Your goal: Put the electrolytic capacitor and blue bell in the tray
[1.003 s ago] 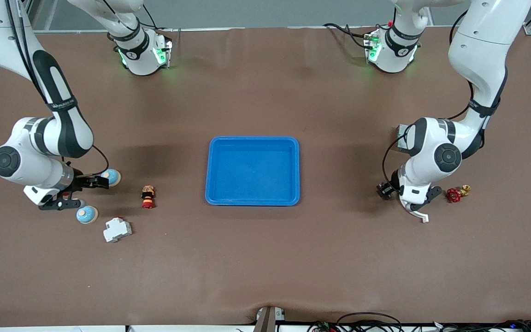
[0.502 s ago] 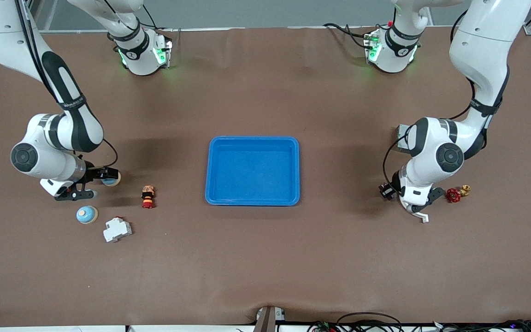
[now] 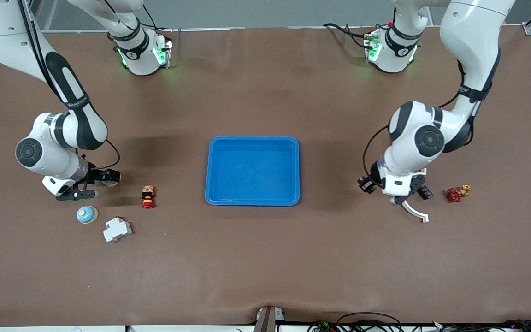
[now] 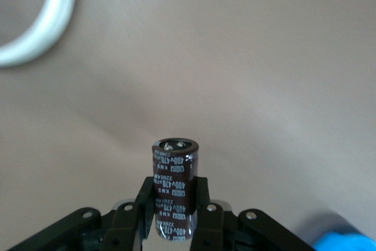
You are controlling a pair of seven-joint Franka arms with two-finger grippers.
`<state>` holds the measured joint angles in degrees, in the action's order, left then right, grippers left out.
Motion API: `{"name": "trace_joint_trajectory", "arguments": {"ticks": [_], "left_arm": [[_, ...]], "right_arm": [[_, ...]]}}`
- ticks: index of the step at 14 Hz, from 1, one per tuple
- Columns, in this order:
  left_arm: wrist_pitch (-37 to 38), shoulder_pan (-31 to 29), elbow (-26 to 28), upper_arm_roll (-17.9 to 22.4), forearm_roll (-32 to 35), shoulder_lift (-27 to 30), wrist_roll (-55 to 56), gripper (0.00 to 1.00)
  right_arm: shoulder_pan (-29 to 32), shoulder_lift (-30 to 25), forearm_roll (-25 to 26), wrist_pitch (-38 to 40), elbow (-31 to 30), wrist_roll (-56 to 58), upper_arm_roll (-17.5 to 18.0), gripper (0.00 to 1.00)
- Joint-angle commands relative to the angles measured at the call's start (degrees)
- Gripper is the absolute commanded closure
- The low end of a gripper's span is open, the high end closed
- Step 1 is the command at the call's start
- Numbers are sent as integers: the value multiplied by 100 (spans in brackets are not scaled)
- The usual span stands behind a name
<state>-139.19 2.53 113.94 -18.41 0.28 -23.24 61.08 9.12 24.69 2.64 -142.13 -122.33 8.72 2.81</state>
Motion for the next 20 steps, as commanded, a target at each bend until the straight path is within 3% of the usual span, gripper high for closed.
{"name": "trace_joint_trajectory", "arguments": {"ticks": [1,4,8,9,10,14,15,17,18,20], "left_arm": [[103,421,-414,-102,-45,-75,1077,100],[103,1291,-1073,-40,68,-549,2773,100],[50,1977,-1549,-40,183,-1085,3866,100],[50,2127,-1559,-32,183,-1191,4050,100],[50,2233,-1567,-23,192,-1305,4139,100],[50,2463,-1515,-14,569,-1587,4184,100],[59,2454,-1506,-14,666,-1596,4262,96],[103,2454,-1506,-14,684,-1587,4281,11],[103,2445,-1515,-14,693,-1561,4281,0],[216,2419,-1524,-5,693,-1404,4281,0]], "right_arm": [[28,54,34,-105,-90,42,35,0],[37,124,34,-70,-107,51,26,0],[54,168,43,-52,-98,121,18,0],[72,159,43,-43,-98,348,18,7],[90,159,43,-43,-98,628,18,42],[98,159,52,-34,-90,745,18,73],[107,159,52,-34,-90,850,18,76],[99,116,52,1,-72,1157,26,87],[90,81,43,105,-55,1202,26,88],[37,-200,26,517,-19,1167,61,87]]}}
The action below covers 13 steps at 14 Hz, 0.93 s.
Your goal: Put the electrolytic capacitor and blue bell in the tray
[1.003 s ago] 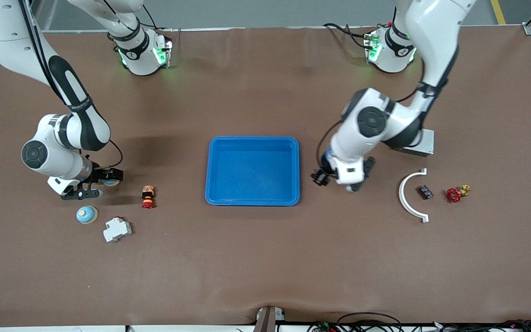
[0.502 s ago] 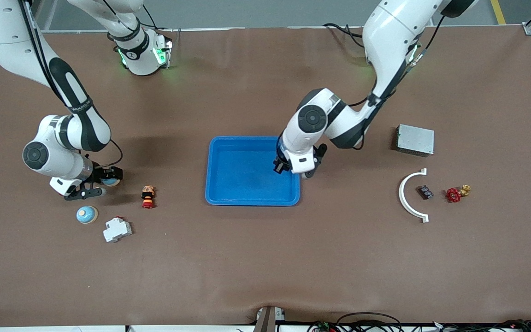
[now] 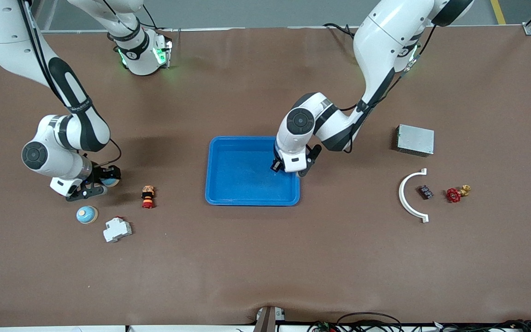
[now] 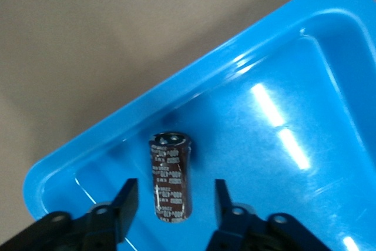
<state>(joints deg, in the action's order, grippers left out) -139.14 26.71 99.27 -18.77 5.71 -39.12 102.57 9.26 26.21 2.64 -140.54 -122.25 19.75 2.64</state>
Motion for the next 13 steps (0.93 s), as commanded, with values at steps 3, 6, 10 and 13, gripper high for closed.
{"name": "trace_joint_trajectory", "arguments": {"ticks": [3,6,10,13], "left_arm": [[1157,-209,-56,181,263,939,79,0],[1905,-744,-39,181,588,1379,-201,0],[2426,-1807,329,128,642,1899,-1868,0],[2357,-2440,576,137,650,1856,-2837,0]], "right_arm": [[-187,-844,-105,982,34,-24,114,87],[-669,-1117,-229,2132,770,-855,175,87],[-1881,-1197,-325,3182,1502,-2710,175,87],[-2620,-1127,-947,2929,1511,-3826,167,87]]}}
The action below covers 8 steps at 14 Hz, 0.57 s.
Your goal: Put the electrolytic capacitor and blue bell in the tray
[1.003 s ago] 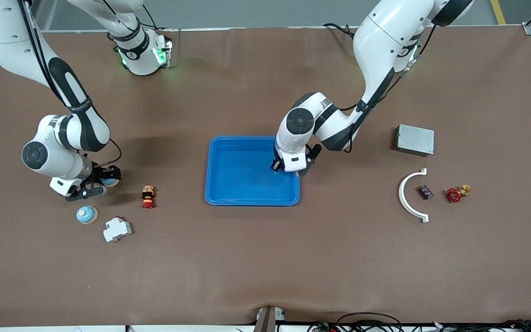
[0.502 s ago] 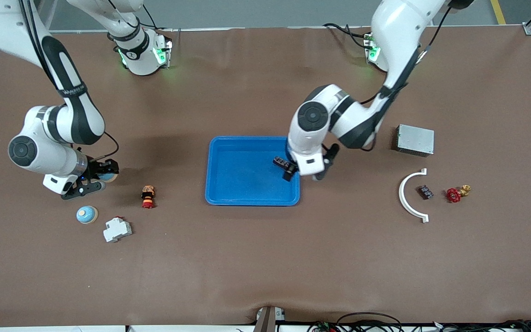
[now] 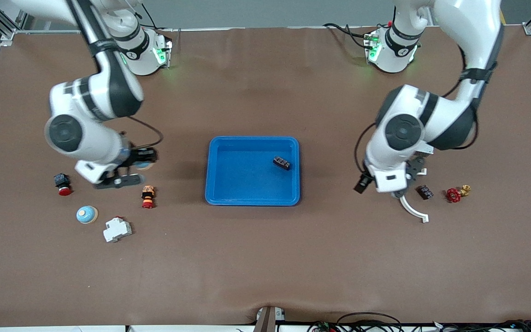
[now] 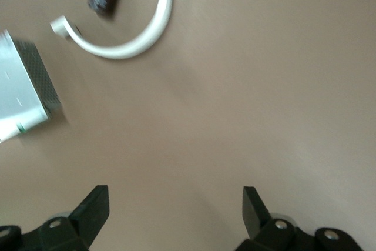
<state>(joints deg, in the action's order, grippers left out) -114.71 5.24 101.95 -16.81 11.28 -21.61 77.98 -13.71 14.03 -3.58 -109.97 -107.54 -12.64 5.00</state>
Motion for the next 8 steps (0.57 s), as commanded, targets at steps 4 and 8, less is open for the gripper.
{"name": "trace_joint_trajectory", "arguments": {"ticks": [4,8], "left_arm": [[-656,-989,1018,-59,1023,61,-1283,0],[-1359,-1831,1205,-59,1121,-202,-2381,0]], "right_arm": [[-1237,485,-416,-998,31,-2020,-70,87],[-1670,1013,-390,-1492,31,-2507,-78,87]]}}
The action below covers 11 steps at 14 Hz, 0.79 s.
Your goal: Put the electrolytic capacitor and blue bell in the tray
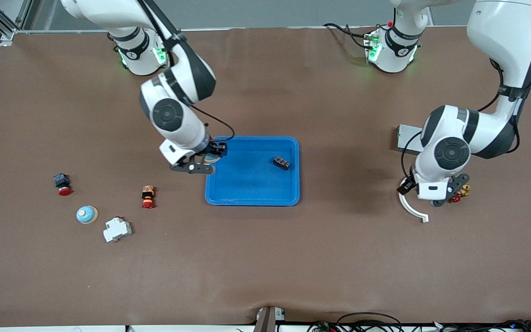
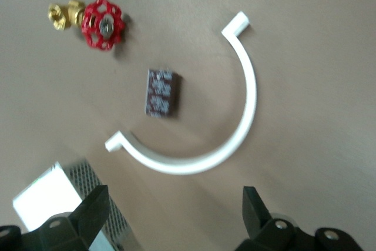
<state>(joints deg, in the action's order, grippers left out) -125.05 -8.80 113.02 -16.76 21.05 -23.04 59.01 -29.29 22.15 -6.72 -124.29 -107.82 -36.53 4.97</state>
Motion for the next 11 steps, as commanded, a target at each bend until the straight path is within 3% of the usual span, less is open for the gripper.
{"name": "trace_joint_trajectory", "arguments": {"ticks": [1,4,6,10,11], "left_arm": [[-535,-621,98,-73,154,-164,-774,0],[-827,-798,46,-82,128,-358,-1040,0],[-1282,-877,28,-82,119,-577,-1040,5],[-1583,-939,36,-64,145,-850,-1058,32],[-1583,-948,19,-73,145,-886,-1058,43]], "right_arm": [[-112,315,-49,-130,59,-118,-75,86],[-121,518,-49,-341,41,-127,-75,86],[-182,650,-40,-377,41,-118,-75,85],[-182,808,-40,-500,59,-127,-75,82],[-182,843,-57,-543,68,-127,-75,82]]}}
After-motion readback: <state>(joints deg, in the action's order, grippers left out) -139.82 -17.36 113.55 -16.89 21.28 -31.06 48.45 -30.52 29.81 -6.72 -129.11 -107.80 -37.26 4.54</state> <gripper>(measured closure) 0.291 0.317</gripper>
